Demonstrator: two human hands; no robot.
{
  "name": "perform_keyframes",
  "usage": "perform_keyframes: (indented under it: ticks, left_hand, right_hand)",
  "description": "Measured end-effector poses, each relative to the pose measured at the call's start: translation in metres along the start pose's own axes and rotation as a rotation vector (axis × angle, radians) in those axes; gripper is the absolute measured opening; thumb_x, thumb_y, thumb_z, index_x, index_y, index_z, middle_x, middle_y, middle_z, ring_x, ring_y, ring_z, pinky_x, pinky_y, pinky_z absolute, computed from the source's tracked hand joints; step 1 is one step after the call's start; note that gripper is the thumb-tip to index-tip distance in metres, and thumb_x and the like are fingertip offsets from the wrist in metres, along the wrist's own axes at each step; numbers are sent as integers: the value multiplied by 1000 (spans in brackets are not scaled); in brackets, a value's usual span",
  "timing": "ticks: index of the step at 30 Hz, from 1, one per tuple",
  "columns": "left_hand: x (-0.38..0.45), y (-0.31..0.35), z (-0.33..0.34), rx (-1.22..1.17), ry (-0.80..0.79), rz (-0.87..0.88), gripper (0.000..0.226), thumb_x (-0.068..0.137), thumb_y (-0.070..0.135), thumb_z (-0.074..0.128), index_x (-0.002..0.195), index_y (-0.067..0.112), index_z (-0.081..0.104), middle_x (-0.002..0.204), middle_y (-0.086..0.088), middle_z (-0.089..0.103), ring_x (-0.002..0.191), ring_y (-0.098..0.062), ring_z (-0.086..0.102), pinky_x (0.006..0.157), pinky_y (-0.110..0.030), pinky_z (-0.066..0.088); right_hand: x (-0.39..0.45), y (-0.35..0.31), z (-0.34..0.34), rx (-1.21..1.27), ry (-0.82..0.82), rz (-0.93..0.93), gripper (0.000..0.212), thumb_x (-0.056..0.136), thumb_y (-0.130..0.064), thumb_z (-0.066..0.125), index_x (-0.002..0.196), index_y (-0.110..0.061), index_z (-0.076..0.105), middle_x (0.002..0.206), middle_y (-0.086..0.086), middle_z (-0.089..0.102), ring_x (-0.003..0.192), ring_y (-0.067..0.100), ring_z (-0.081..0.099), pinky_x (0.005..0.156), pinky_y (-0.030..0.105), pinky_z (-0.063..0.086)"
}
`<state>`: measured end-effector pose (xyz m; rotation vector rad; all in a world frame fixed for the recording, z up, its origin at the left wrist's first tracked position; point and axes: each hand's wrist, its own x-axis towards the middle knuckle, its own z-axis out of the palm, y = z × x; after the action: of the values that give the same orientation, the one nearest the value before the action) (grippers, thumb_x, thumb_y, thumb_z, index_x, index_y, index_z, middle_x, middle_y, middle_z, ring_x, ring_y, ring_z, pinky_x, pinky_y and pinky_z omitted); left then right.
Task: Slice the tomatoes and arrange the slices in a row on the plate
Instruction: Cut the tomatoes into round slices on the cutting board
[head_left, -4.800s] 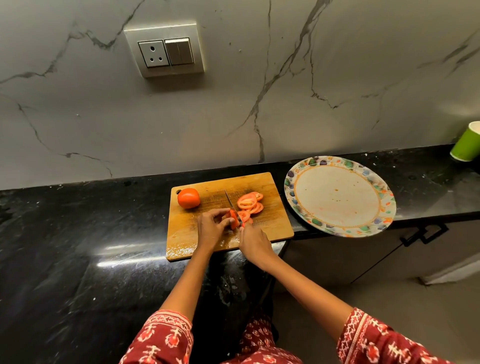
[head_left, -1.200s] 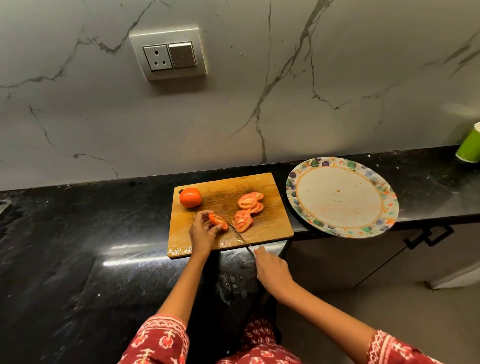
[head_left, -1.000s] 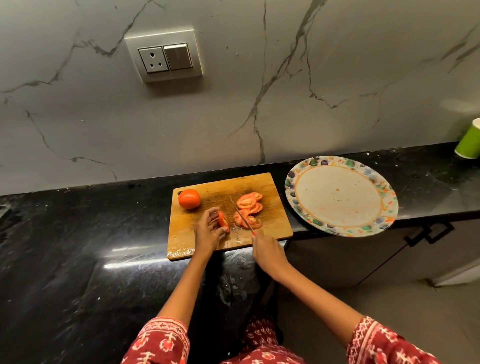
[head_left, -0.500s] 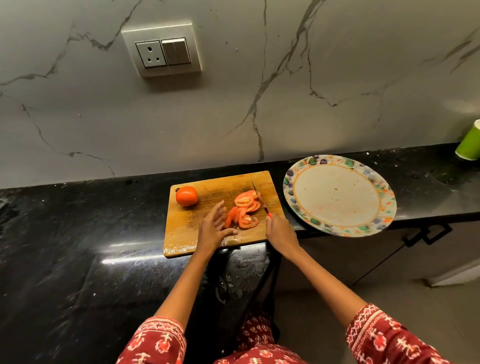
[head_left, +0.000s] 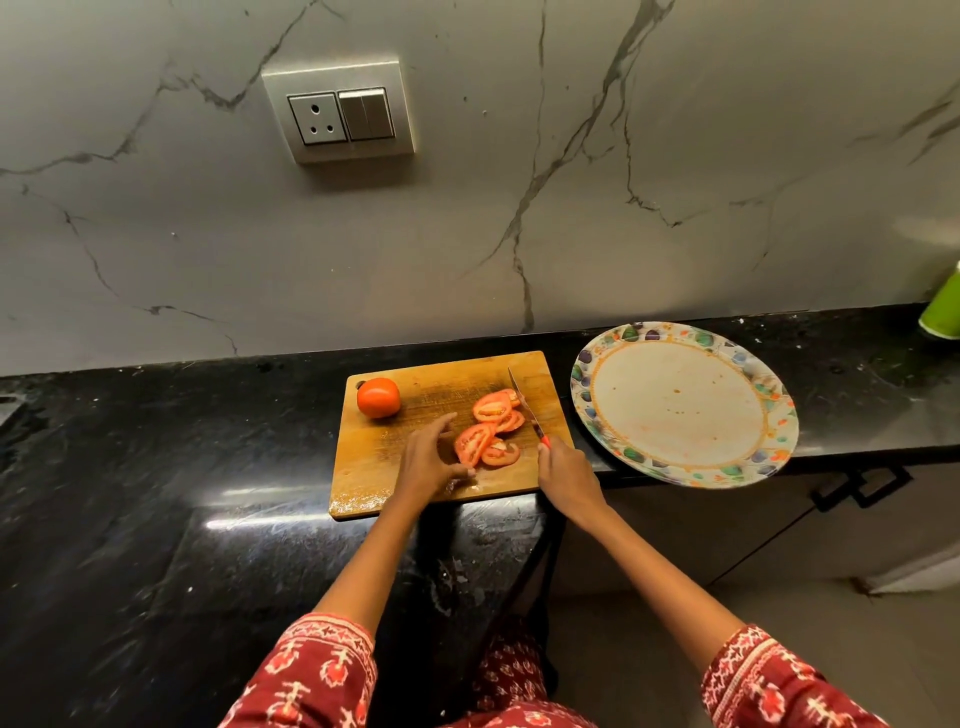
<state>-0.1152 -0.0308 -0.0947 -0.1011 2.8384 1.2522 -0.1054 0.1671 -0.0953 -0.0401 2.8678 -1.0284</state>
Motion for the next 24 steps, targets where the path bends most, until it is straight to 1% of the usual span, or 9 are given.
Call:
perform_keyframes:
  ticks: [1, 3, 6, 8, 11, 13, 15, 19, 24]
  left_hand:
    - [1, 1, 2, 39, -42, -4, 90, 58, 18, 86, 136, 18, 41, 128, -8, 54, 122, -25, 44, 96, -33, 38]
    - [2, 2, 5, 82, -62, -8, 93, 59, 22, 85, 139, 20, 37, 129, -7, 53, 123, -26, 41, 95, -32, 34]
    - [-4, 3, 12, 116, 23, -1, 86, 64, 26, 82, 138, 18, 39, 128, -7, 54, 120, -24, 42, 88, -26, 31]
    - [-8, 5, 16, 146, 75, 7, 87, 65, 30, 81, 139, 17, 36, 132, -8, 50, 121, -23, 41, 91, -27, 32]
    - [-11, 12, 23, 199, 86, 24, 95, 65, 35, 81, 143, 16, 30, 139, -8, 42, 127, -24, 36, 98, -33, 35]
    - [-12, 19, 28, 206, 110, 31, 95, 66, 33, 80, 143, 16, 28, 140, -7, 41, 128, -23, 36, 98, -32, 36]
    - [-11, 22, 32, 202, 150, 40, 88, 70, 30, 78, 142, 16, 30, 137, -6, 44, 126, -22, 39, 96, -29, 36]
    - [-4, 23, 35, 191, 140, 40, 80, 71, 31, 76, 139, 16, 36, 128, -7, 51, 118, -23, 45, 91, -28, 38]
    - [20, 26, 29, 175, 126, 64, 74, 78, 30, 71, 140, 13, 36, 133, -11, 49, 121, -24, 45, 96, -30, 39]
  right_hand:
    - [1, 0, 1, 4, 2, -1, 29, 101, -20, 30, 100, 0, 51, 93, 20, 61, 85, 36, 58, 62, 31, 31]
    - [2, -2, 1, 6, 9, -4, 30, 101, -19, 30, 99, 1, 52, 92, 21, 61, 85, 36, 58, 62, 31, 30]
    - [3, -2, 0, 20, 38, 0, 30, 101, -19, 31, 99, 1, 53, 93, 21, 62, 85, 36, 59, 62, 30, 31]
    - [3, -1, -2, 41, 44, 16, 29, 101, -19, 33, 99, 1, 53, 92, 20, 61, 86, 36, 59, 62, 29, 30]
    - [3, 1, -3, 74, 3, 52, 27, 93, -27, 52, 104, -2, 52, 92, 12, 60, 90, 32, 60, 64, 29, 35]
    - [5, 1, -3, 57, -29, 86, 44, 81, -35, 68, 108, -5, 51, 100, 8, 61, 95, 28, 59, 68, 30, 40]
    - [8, -1, -1, 15, -46, 93, 53, 74, -38, 75, 109, -6, 50, 105, 8, 61, 98, 27, 59, 72, 33, 44]
    - [21, -9, 4, -37, -21, 73, 56, 73, -43, 75, 111, -10, 51, 110, 10, 63, 104, 28, 59, 80, 37, 49]
    - [50, -21, 0, -56, -18, 77, 55, 76, -43, 72, 115, -10, 50, 118, 9, 61, 112, 28, 56, 86, 38, 46]
